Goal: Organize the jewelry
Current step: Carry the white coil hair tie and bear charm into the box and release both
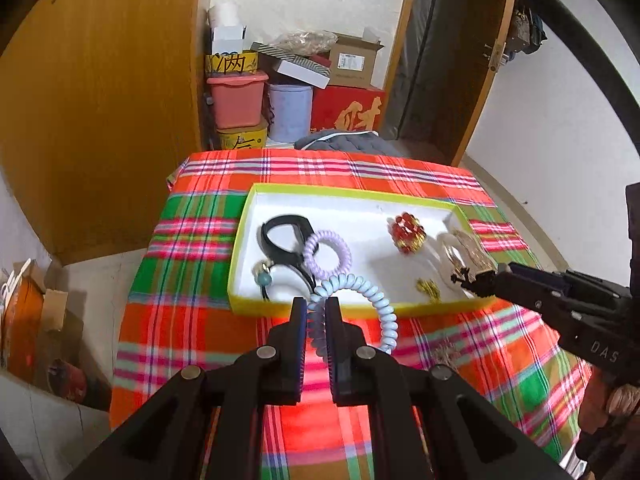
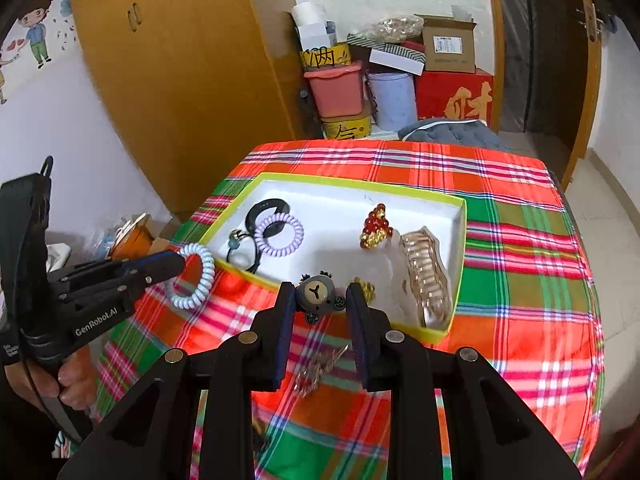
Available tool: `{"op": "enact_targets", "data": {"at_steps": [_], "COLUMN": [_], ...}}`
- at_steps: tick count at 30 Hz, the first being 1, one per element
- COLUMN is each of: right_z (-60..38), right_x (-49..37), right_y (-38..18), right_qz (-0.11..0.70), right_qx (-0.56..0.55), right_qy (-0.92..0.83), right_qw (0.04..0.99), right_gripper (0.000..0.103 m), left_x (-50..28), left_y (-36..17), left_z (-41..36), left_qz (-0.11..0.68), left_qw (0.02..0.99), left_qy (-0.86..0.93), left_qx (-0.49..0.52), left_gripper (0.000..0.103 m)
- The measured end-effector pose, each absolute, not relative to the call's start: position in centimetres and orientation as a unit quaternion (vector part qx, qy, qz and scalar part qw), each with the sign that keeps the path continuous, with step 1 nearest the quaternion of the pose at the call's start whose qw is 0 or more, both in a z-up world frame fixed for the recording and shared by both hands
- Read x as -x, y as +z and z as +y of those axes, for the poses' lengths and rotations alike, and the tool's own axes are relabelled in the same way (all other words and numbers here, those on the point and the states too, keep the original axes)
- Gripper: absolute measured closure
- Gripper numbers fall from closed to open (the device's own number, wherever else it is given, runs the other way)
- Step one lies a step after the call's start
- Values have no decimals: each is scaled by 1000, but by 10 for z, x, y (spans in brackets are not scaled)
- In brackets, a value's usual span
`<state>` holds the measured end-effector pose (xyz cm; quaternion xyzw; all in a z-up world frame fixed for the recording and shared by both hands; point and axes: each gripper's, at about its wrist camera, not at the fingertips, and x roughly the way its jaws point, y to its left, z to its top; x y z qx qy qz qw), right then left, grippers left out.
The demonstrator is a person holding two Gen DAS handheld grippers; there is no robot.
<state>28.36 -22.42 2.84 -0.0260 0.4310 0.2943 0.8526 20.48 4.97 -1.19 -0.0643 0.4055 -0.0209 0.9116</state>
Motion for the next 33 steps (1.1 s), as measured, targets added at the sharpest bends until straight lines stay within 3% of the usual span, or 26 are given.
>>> {"op": "enact_targets", "data": {"at_steps": [17, 33], "right_z": [-202, -202], "right_x": [-327, -324], "right_y": [-22, -26], "right_qz": [480, 489], "right_qx": [36, 42], "right_qy": [278, 272], "right_qw": [831, 828], "right_gripper": [76, 75], "left_x": [-273, -279], "left_y": [-52, -63], "left_z": [62, 62], "left_qz": [437, 452], "left_qw": [897, 890], "left_qy": [-11, -12], "left_qx": [59, 60], "left_gripper": [94, 94]}}
